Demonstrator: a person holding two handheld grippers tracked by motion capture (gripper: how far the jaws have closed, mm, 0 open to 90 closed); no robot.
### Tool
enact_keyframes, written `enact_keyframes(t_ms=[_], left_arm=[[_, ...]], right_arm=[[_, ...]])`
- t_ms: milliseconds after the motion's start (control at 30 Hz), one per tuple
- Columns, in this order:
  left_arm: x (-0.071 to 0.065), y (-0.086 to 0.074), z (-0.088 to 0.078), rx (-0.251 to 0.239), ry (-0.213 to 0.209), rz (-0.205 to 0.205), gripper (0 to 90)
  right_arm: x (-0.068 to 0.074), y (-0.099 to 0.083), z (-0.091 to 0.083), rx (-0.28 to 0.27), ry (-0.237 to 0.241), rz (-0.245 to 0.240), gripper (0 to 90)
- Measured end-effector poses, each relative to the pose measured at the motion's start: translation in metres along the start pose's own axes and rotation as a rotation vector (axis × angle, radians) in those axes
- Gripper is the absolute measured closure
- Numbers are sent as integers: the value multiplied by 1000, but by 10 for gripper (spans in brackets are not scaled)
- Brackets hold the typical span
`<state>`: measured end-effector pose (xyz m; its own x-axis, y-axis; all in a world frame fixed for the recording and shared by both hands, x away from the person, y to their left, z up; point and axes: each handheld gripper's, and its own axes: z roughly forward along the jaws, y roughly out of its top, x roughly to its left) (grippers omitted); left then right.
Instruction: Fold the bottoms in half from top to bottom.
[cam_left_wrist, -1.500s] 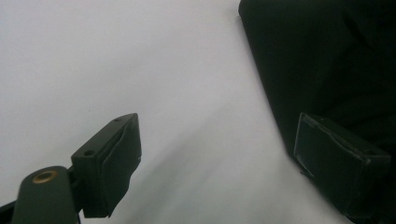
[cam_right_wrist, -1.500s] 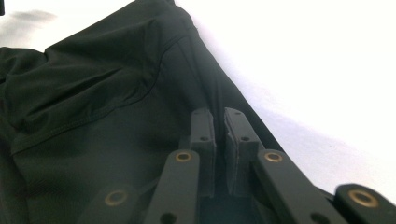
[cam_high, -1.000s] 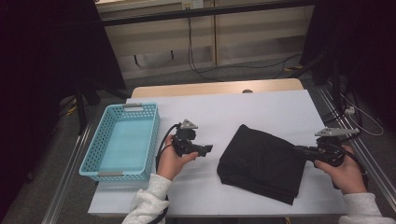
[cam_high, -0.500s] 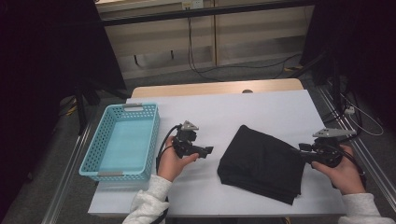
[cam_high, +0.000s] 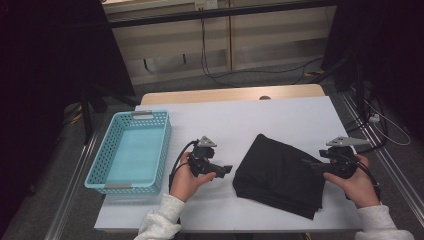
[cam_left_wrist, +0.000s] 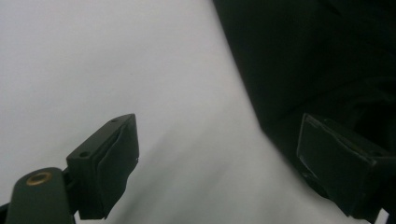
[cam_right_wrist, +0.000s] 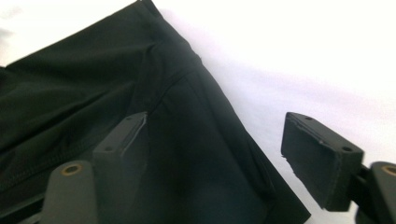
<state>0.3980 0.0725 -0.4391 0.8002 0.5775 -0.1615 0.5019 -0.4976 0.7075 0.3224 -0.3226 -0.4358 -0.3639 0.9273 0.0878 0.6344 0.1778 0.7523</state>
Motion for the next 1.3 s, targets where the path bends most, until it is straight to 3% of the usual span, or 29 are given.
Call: enact_keyframes(t_ms=[267, 533, 867, 1033, 1200, 1233, 1300], left_arm=[[-10, -5, 6, 21, -17, 15, 98], [-20, -9, 15, 4, -17, 52, 66], [-30, -12, 19, 25, -50, 66, 224], [-34, -14, 23, 42, -49, 88, 235], [-33, -14, 23, 34, -51, 84, 234], [-35, -14, 22, 37, -25, 85, 234], [-34, -14, 22, 32, -52, 81, 234]], right_arm=[[1, -2, 3, 1, -22, 9, 165], [3, -1, 5, -12, -27, 10, 148], [6, -1, 6, -11, -23, 2, 147], [6, 0, 6, -15, -22, -3, 146], [7, 0, 6, -14, -20, -5, 146], [7, 0, 7, -14, -20, -6, 146], [7, 0, 7, -13, -19, -8, 146]])
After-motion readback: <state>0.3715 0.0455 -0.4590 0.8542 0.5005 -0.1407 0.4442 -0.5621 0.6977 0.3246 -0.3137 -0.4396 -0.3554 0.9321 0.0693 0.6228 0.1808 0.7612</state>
